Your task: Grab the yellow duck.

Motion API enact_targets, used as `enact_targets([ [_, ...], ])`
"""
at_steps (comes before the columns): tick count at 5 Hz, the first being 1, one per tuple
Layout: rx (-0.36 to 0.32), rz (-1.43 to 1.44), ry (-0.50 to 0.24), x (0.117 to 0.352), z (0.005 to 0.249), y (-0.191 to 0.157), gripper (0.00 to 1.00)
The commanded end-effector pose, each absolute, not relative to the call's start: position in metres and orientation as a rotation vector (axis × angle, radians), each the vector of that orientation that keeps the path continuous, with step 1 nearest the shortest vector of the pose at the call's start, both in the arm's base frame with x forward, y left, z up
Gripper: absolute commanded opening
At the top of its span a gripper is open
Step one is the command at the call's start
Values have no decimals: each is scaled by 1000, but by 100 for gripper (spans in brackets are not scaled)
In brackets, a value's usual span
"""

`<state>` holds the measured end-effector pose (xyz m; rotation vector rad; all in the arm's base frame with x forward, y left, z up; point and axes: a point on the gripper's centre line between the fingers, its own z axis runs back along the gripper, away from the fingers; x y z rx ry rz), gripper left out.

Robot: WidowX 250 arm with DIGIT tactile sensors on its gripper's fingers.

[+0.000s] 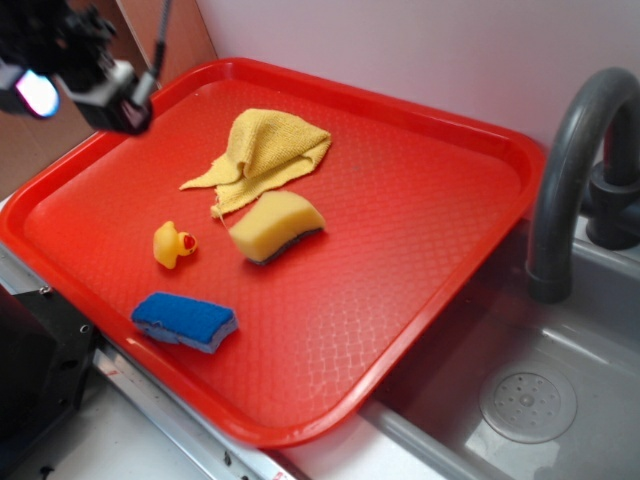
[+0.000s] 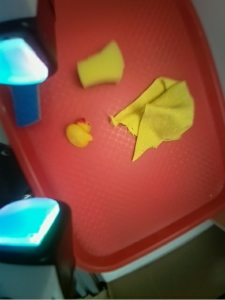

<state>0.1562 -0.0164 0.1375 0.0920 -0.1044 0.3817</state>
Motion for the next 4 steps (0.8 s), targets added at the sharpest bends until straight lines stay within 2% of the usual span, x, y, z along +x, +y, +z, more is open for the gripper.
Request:
enact_targets([
  [1, 93, 358, -44, 170, 83, -9, 100],
  [2, 117, 336, -13, 169, 62, -8, 100],
  [3, 92, 305, 35, 166, 42, -6, 100],
  [4, 97, 298, 69, 166, 25, -1, 100],
])
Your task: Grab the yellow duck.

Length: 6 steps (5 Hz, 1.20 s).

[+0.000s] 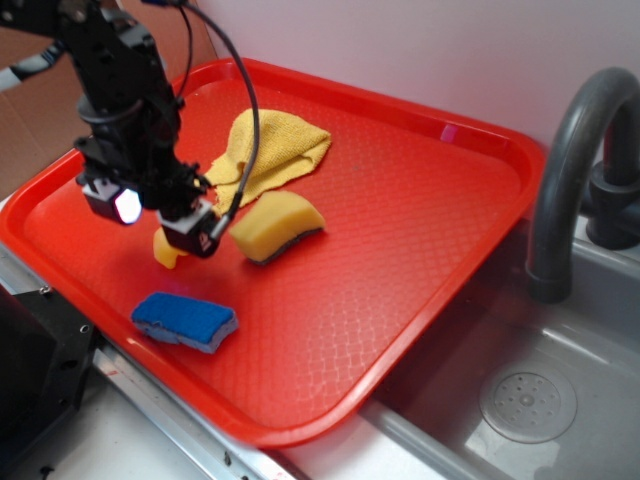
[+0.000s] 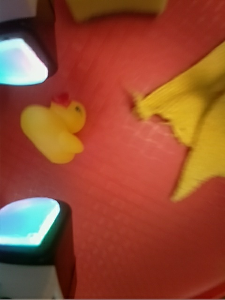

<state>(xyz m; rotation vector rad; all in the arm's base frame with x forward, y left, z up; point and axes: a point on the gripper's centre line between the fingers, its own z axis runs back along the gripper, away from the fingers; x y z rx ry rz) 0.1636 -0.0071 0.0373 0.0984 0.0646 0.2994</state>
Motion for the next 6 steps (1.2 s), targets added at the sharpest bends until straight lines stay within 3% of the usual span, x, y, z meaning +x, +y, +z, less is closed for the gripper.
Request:
enact_targets([
  [1, 70, 280, 87, 168, 13, -2, 100],
  [2, 65, 271, 90, 166, 10, -4, 0],
  [4, 67, 288, 70, 163, 15, -6, 0],
  [5, 44, 335, 14, 171, 43, -1, 0],
  [6, 8, 413, -89, 190, 93, 3, 0],
])
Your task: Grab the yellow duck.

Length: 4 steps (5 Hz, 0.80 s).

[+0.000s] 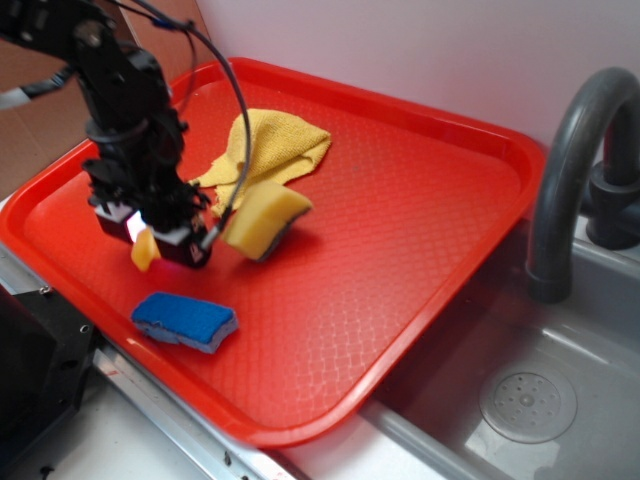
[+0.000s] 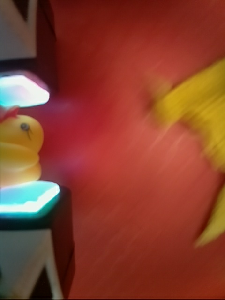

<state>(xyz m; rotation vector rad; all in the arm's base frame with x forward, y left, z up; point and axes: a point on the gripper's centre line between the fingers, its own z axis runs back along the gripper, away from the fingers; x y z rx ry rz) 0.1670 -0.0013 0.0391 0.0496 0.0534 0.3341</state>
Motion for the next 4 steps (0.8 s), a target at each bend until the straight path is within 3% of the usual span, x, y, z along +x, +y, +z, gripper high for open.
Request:
enact_targets([
  [1, -72, 440, -197, 199, 145, 0, 0],
  [2, -92, 434, -263, 197, 196, -6, 0],
  [3, -88, 465, -334, 189, 232, -7, 0],
  [4, -106, 402, -268, 194, 224, -4, 0],
])
